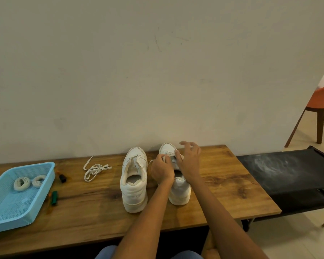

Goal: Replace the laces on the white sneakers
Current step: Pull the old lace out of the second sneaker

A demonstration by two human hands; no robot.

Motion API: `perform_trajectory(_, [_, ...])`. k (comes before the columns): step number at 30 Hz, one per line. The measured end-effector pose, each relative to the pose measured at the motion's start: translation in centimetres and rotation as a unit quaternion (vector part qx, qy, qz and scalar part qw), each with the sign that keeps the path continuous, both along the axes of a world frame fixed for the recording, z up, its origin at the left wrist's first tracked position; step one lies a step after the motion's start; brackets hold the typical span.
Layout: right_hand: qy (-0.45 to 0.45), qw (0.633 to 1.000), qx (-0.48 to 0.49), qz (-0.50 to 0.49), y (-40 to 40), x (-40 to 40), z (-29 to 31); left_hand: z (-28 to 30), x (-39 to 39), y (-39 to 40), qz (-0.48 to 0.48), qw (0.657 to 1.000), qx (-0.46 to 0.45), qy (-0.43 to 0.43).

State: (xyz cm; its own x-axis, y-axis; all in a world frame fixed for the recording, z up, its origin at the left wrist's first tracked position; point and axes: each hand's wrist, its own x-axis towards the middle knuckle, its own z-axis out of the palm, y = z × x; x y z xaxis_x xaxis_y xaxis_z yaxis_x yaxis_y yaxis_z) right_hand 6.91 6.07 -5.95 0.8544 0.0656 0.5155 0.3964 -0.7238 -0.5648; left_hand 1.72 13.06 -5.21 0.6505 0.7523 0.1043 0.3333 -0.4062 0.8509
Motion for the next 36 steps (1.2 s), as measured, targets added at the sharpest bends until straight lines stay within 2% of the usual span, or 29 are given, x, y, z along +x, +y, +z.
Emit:
perform_trajectory(2, [0.051, 0.991, -0.102, 0.069, 0.1, 0.6, -0.6, -0.1, 0.1, 0.1, -0.001, 1.0, 0.0, -0.001])
perform_trajectory(4, [0.084, 0.978, -0.161, 0.101, 0.2, 1.2, -0.9, 0.0, 0.1, 0.1, -0.004, 1.0, -0.001, 0.002])
perform_trajectory(5, [0.092, 0.978, -0.155, 0.108, 0.2, 1.2, -0.8, -0.1, 0.2, 0.1, -0.003, 1.0, 0.001, 0.002])
perform_trajectory(7, [0.074, 0.99, -0.081, 0.092, 0.0, 0.5, -0.2, -0.1, 0.3, 0.1, 0.0, 1.0, 0.007, 0.002])
perform_trajectory(10, [-0.036, 0.998, 0.026, -0.038, -0.3, -0.7, 0.6, -0.1, 0.3, 0.0, -0.003, 1.0, 0.018, 0.005])
perform_trajectory(12, [-0.04, 0.992, 0.058, -0.103, -0.3, -1.1, 0.7, 0.0, 0.3, 0.0, -0.009, 1.0, 0.025, 0.008])
perform_trajectory(14, [-0.028, 0.989, 0.074, -0.122, -0.4, -1.1, 0.7, -0.2, 0.3, -0.1, -0.016, 0.999, 0.027, 0.006])
perform_trajectory(17, [-0.005, 0.992, 0.066, -0.108, -0.3, -1.1, 0.7, -0.3, 0.4, 0.1, -0.016, 1.0, 0.022, 0.002])
perform_trajectory(20, [0.015, 0.999, 0.042, -0.023, -0.2, -0.9, 0.5, -0.3, 0.3, 0.1, -0.012, 1.0, 0.023, 0.003])
perform_trajectory(22, [0.054, 0.997, -0.02, 0.054, -0.1, -0.6, 0.4, -0.1, 0.2, 0.1, -0.012, 1.0, 0.025, 0.003])
perform_trajectory(24, [0.083, 0.989, -0.082, 0.089, 0.0, -0.2, 0.2, 0.0, 0.1, 0.1, -0.013, 1.0, 0.022, 0.001])
perform_trajectory(27, [0.092, 0.988, -0.084, 0.091, 0.0, 0.0, 0.2, -0.1, 0.1, 0.1, -0.013, 1.0, 0.017, -0.003])
perform_trajectory(32, [0.042, 0.997, -0.06, 0.024, 0.0, -0.8, 1.0, 0.0, 0.0, -0.1, -0.012, 0.999, 0.031, 0.01])
perform_trajectory(36, [0.032, 0.997, -0.07, 0.02, 0.0, -1.1, 1.2, 0.3, -0.3, -0.1, -0.006, 1.0, 0.025, 0.014])
